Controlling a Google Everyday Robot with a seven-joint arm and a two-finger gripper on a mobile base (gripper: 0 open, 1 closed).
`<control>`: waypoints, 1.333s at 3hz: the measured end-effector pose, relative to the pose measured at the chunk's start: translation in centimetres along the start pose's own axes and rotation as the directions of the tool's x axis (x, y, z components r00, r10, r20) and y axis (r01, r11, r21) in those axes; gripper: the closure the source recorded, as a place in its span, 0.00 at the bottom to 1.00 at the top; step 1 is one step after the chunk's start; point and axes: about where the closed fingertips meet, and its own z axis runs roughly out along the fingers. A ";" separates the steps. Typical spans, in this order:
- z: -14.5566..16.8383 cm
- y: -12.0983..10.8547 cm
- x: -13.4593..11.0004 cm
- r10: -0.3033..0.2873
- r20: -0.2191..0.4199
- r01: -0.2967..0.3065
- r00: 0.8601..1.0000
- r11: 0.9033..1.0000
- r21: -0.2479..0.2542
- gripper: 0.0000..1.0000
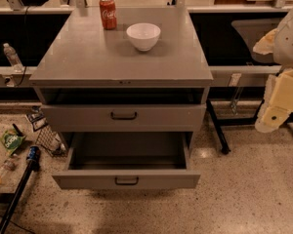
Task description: Close middle drawer
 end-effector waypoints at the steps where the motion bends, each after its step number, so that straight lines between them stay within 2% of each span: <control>1: 0.0 0.0 0.0 0.000 0.000 0.000 1.000 1.000 0.000 0.00; 2: 2.8 -0.1 -0.4 -0.016 0.034 0.016 0.999 1.000 -0.005 0.16; 3: 4.2 -1.2 -1.1 -0.021 0.065 0.018 0.998 0.999 0.045 0.40; 4: 4.1 -1.1 -1.1 -0.023 0.065 0.020 0.998 0.999 0.047 0.39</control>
Offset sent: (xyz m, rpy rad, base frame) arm 0.1016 0.0746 -0.2673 0.3030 -0.0513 0.2636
